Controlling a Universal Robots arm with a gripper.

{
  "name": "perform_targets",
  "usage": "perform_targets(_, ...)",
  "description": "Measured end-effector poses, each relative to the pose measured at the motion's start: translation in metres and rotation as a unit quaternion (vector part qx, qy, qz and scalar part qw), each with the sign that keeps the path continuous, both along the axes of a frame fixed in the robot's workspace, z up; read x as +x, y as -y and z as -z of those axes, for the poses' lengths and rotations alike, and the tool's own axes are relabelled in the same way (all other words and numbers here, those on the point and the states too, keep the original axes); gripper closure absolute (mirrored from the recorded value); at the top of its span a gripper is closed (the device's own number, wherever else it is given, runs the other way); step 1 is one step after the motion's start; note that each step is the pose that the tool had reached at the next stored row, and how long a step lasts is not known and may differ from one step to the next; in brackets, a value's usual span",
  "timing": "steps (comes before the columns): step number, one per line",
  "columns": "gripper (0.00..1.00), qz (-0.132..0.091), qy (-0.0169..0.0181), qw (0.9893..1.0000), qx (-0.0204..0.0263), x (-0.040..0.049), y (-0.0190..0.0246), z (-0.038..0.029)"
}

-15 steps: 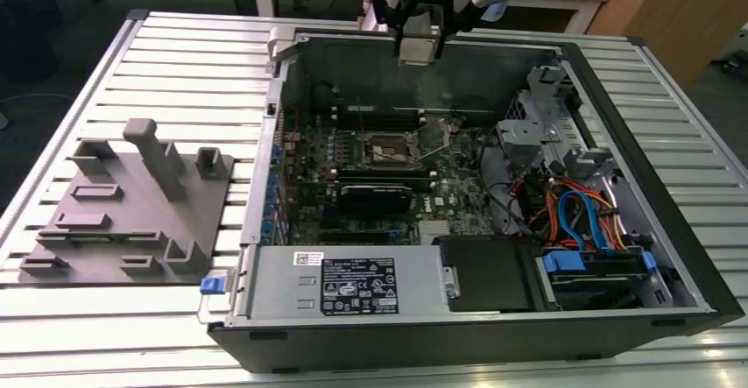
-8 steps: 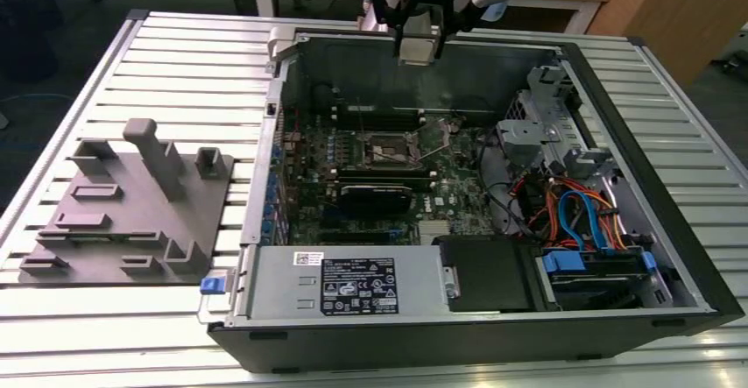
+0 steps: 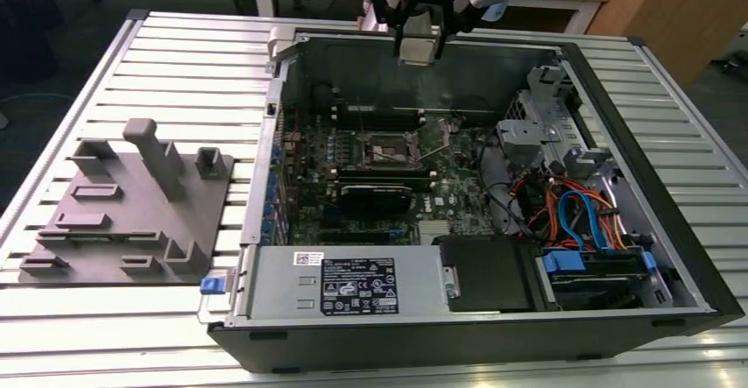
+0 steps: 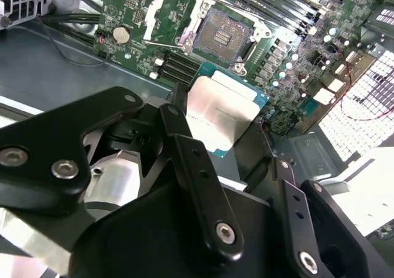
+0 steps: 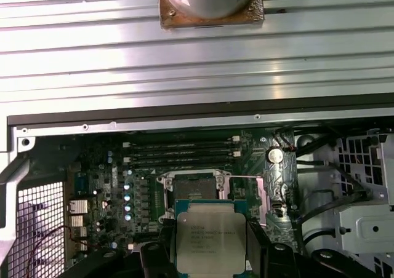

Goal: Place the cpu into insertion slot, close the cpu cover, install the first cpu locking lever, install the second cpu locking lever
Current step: 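Place the cpu into insertion slot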

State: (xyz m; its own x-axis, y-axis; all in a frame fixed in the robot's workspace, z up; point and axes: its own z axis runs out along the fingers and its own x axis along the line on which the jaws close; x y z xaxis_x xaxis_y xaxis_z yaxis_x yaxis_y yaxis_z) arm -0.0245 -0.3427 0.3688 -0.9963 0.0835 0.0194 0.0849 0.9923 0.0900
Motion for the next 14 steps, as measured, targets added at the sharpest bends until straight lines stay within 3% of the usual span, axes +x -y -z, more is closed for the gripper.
perform_targets(7,0.46,0.018,0.0,0.9998,0.0,0.0,0.0,0.0004)
perform_targets(14,0.46,0.019,0.0,0.9998,0.0,0.0,0.0,0.0005)
